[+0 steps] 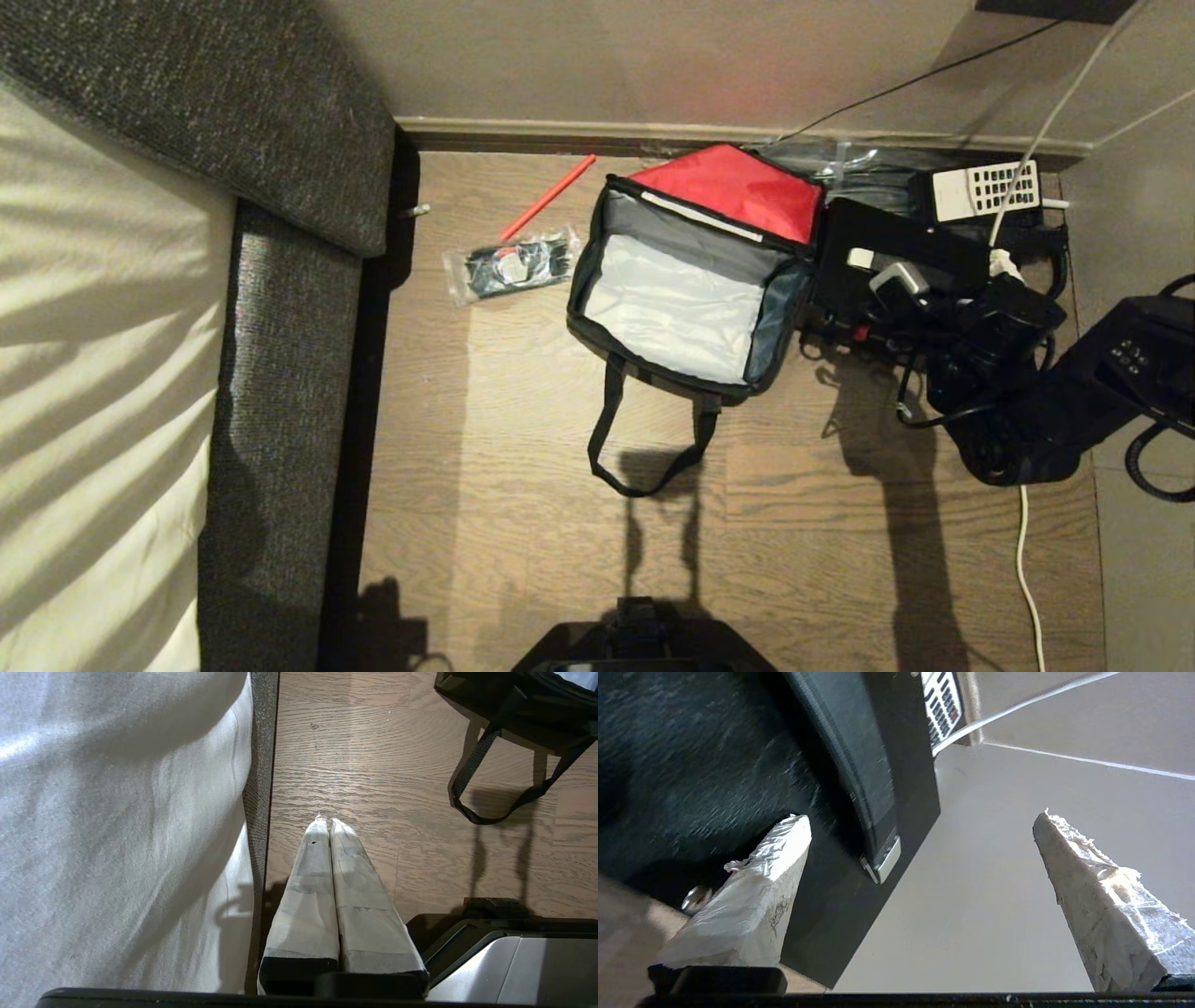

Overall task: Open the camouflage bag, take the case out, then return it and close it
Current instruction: Grip the handle again

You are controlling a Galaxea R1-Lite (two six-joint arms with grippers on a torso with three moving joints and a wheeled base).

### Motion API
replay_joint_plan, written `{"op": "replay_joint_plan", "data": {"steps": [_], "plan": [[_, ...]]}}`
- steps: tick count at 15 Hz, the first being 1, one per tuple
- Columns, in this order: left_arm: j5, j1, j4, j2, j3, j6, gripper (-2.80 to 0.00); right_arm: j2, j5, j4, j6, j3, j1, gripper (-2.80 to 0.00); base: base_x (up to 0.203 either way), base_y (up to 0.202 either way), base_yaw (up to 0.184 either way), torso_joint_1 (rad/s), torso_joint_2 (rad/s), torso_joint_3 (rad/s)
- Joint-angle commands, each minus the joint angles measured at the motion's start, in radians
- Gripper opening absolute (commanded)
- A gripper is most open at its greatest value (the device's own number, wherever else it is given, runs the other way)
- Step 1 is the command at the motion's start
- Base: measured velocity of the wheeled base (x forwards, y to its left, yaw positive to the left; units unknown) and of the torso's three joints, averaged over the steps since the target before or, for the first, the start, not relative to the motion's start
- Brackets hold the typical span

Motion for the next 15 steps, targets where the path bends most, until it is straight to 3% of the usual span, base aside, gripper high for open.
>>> {"op": "replay_joint_plan", "data": {"steps": [1,15], "plan": [[0.000,0.001,0.000,0.000,0.002,0.000,-2.80,0.034,-0.002,-0.012,-0.005,-0.031,0.001,0.00,0.000,0.000,0.000,0.000,0.00,0.000],[0.000,0.001,0.000,0.000,0.002,0.000,-2.80,0.214,-0.002,-0.027,-0.009,-0.289,0.000,0.00,0.000,0.000,0.000,0.000,0.00,0.000]]}}
